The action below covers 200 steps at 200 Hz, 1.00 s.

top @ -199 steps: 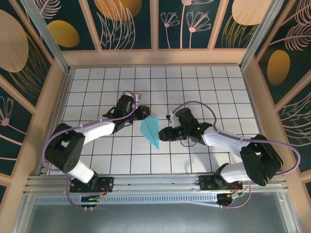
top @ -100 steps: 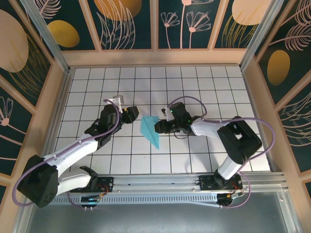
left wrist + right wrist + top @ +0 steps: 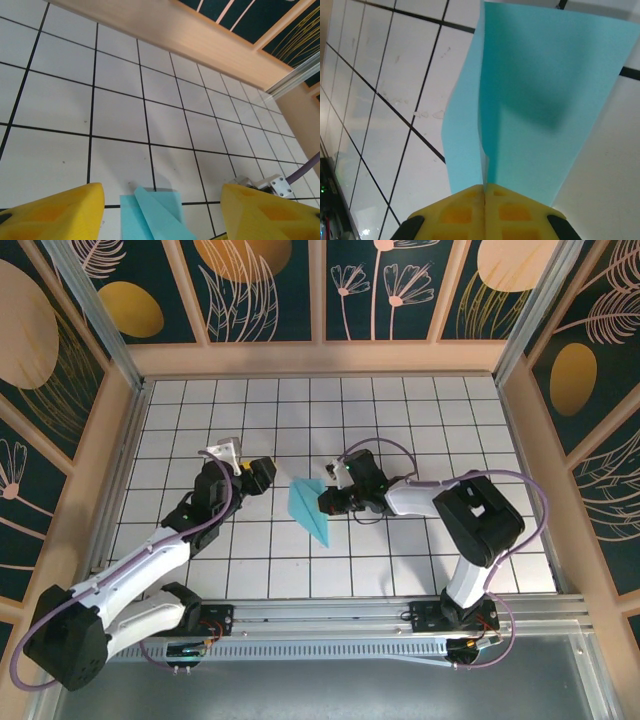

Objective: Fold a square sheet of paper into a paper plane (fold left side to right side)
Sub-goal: Turn over the paper at the center of the table.

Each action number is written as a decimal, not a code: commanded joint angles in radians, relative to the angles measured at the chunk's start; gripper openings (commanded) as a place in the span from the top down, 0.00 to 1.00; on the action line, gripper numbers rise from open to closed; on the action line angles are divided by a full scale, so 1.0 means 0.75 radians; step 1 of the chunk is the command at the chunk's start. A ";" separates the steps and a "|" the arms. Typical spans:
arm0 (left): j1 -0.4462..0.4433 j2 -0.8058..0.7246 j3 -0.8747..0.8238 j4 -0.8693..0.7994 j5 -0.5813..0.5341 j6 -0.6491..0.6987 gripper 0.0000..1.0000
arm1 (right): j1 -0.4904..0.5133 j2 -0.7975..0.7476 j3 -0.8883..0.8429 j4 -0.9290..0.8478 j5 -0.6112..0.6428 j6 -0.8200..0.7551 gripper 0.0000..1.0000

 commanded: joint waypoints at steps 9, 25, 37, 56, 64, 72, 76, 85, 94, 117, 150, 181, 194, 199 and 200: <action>0.006 -0.052 0.011 0.039 0.077 -0.014 0.34 | -0.033 -0.223 -0.011 -0.015 0.041 -0.031 1.00; 0.008 -0.051 0.029 0.124 0.229 -0.053 0.32 | -0.074 -0.358 -0.040 -0.014 0.046 -0.051 1.00; 0.007 -0.036 0.048 0.222 0.372 -0.099 0.31 | -0.117 -0.464 -0.065 -0.007 0.033 -0.070 1.00; 0.006 0.011 0.081 0.380 0.570 -0.177 0.31 | -0.195 -0.634 -0.113 0.065 -0.036 -0.079 1.00; 0.006 0.035 0.103 0.430 0.641 -0.203 0.32 | -0.236 -0.706 -0.132 0.104 -0.074 -0.070 1.00; 0.008 0.064 0.128 0.466 0.711 -0.222 0.32 | -0.269 -0.766 -0.146 0.140 -0.114 -0.060 1.00; 0.006 0.078 0.141 0.486 0.745 -0.234 0.33 | -0.281 -0.793 -0.151 0.155 -0.138 -0.056 1.00; 0.005 0.110 0.166 0.534 0.823 -0.259 0.34 | -0.304 -0.843 -0.156 0.181 -0.187 -0.046 1.00; 0.004 0.139 0.184 0.603 0.897 -0.289 0.36 | -0.316 -0.883 -0.158 0.204 -0.232 -0.035 1.00; -0.016 0.189 0.205 0.760 0.992 -0.343 0.38 | -0.317 -0.922 -0.161 0.271 -0.334 0.027 1.00; -0.037 0.216 0.242 0.732 0.987 -0.308 0.38 | -0.297 -0.905 -0.176 0.375 -0.461 0.140 1.00; -0.047 0.247 0.250 0.725 0.988 -0.297 0.39 | -0.253 -0.903 -0.188 0.428 -0.480 0.164 1.00; -0.056 0.258 0.250 0.730 0.985 -0.291 0.39 | -0.238 -0.892 -0.178 0.435 -0.493 0.170 1.00; -0.058 0.260 0.248 0.730 0.982 -0.290 0.39 | -0.229 -0.888 -0.173 0.435 -0.496 0.169 1.00; -0.060 0.261 0.249 0.730 0.982 -0.289 0.39 | -0.227 -0.887 -0.172 0.434 -0.497 0.169 1.00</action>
